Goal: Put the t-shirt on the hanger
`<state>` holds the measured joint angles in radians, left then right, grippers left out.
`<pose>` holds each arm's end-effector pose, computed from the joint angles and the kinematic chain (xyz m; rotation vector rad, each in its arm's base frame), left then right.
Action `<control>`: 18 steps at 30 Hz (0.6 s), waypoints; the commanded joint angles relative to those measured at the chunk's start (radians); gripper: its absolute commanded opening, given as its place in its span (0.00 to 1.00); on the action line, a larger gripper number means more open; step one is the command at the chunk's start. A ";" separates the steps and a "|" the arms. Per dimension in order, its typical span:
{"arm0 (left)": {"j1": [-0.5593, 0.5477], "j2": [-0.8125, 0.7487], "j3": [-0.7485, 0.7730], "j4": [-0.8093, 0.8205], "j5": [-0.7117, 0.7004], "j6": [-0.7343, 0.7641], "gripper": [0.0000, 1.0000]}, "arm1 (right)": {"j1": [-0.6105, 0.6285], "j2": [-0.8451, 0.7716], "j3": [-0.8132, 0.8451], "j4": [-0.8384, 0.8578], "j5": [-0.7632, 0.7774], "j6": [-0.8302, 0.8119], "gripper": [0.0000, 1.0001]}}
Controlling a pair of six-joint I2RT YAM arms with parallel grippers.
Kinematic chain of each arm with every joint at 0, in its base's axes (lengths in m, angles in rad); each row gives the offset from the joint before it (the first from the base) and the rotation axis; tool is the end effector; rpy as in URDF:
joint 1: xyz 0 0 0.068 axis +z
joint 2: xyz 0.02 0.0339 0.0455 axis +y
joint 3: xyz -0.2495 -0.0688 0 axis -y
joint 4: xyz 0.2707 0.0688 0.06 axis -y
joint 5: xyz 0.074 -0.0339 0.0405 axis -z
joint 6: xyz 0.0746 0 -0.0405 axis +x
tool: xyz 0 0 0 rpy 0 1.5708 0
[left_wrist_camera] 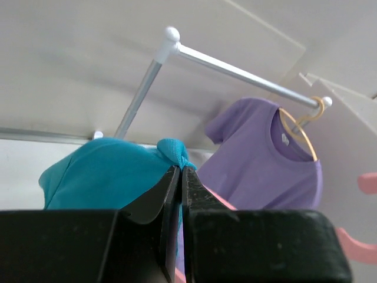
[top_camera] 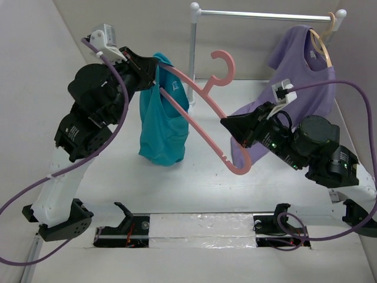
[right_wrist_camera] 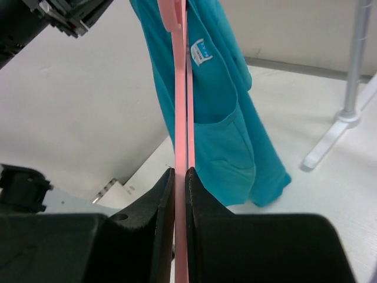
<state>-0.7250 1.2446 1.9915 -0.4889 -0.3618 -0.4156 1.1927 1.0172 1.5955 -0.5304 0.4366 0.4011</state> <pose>0.1949 -0.1374 0.6145 -0.1070 1.3621 -0.7270 0.1121 0.1967 0.5307 -0.2667 1.5804 0.9292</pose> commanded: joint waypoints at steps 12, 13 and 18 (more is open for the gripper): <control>-0.004 -0.079 -0.197 0.134 0.295 -0.147 0.00 | -0.004 0.251 -0.069 0.621 0.398 -0.229 0.00; -0.004 -0.083 -0.221 0.141 0.313 -0.156 0.00 | -0.004 0.251 -0.097 0.694 0.399 -0.279 0.00; -0.004 -0.091 -0.241 0.165 0.434 -0.154 0.00 | -0.054 0.267 -0.195 1.005 0.271 -0.291 0.00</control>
<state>-0.7246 1.1877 1.7428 -0.4290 -0.0521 -0.5491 1.1702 1.3079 1.4071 0.0956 0.7231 0.1444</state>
